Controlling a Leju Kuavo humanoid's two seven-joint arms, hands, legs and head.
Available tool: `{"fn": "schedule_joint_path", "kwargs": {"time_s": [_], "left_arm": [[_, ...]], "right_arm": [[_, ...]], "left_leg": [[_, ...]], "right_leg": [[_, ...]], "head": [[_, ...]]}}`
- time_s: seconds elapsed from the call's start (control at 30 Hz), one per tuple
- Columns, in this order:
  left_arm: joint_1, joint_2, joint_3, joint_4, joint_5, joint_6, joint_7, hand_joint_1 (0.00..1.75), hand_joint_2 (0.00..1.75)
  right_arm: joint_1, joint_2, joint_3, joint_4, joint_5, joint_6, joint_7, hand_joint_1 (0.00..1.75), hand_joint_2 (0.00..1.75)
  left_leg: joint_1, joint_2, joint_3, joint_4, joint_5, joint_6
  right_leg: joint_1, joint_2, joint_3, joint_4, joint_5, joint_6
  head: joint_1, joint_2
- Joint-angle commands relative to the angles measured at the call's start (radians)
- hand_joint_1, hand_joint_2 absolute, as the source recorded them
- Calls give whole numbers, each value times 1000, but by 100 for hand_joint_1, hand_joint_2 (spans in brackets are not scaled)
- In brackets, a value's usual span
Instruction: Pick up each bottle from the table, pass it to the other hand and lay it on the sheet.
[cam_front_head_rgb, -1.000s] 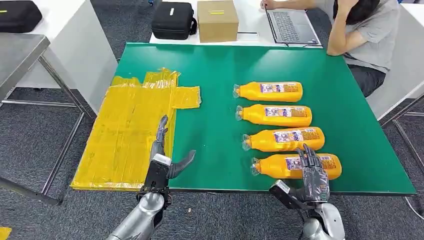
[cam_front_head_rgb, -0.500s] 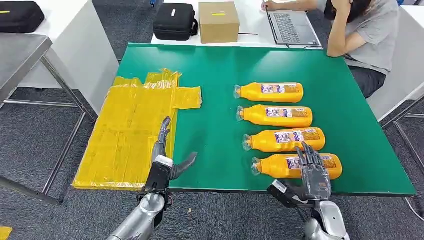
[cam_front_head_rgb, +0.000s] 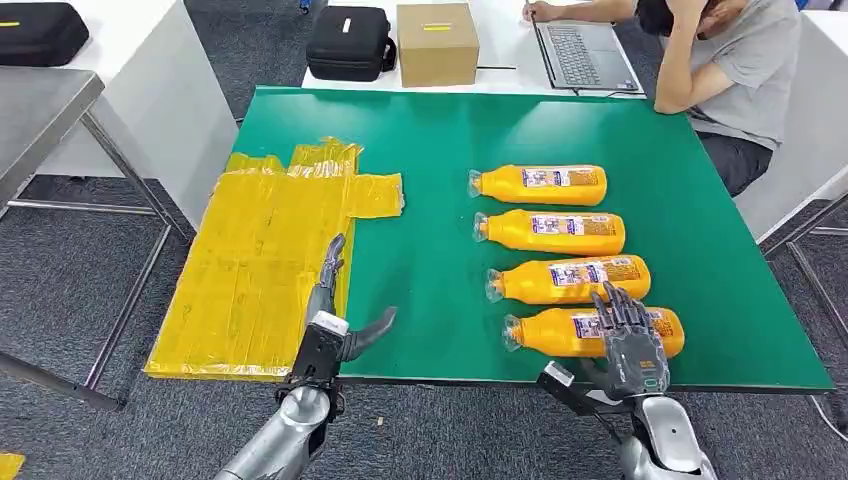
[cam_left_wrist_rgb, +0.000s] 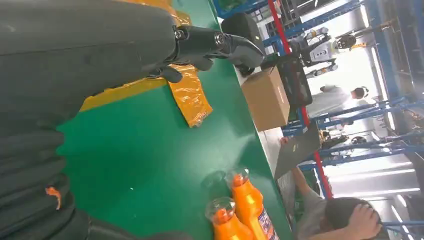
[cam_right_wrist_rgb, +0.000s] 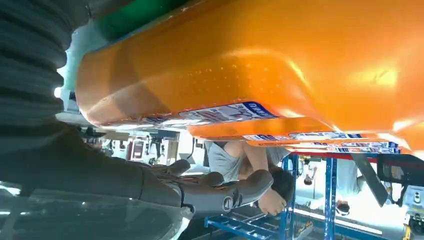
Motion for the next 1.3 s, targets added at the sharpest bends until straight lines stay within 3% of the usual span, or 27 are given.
{"fn": "schedule_joint_path", "kwargs": {"time_s": [0.03, 0.37, 0.8, 1.3], "left_arm": [[-24, 18, -23, 57, 0, 0, 3, 0, 175], [-18, 9, -24, 67, -12, -15, 3, 0, 175], [-14, 3, -5, 64, -38, -16, 3, 0, 175], [0, -7, -1, 65, -69, -19, 3, 0, 175]], "right_arm": [[18, -14, 15, 5, 16, 18, 16, 0, 175], [74, -20, -3, -114, 86, 129, 80, 0, 175], [51, -36, -47, -93, 73, 228, 103, 0, 175], [35, 3, -113, -6, 38, 198, 66, 0, 175]], "left_leg": [[0, 0, 3, -1, -1, -1], [0, 0, 5, -1, -2, -1], [0, 0, 4, -1, -1, -1], [1, 0, 4, -1, -1, -1]], "right_leg": [[0, -1, 3, -1, -1, -1], [0, -2, 5, -1, -3, -1], [0, -1, 4, 0, -2, -1], [1, -1, 5, -2, -1, -1]], "head": [[0, 0], [0, 0], [0, 0], [0, 0]]}}
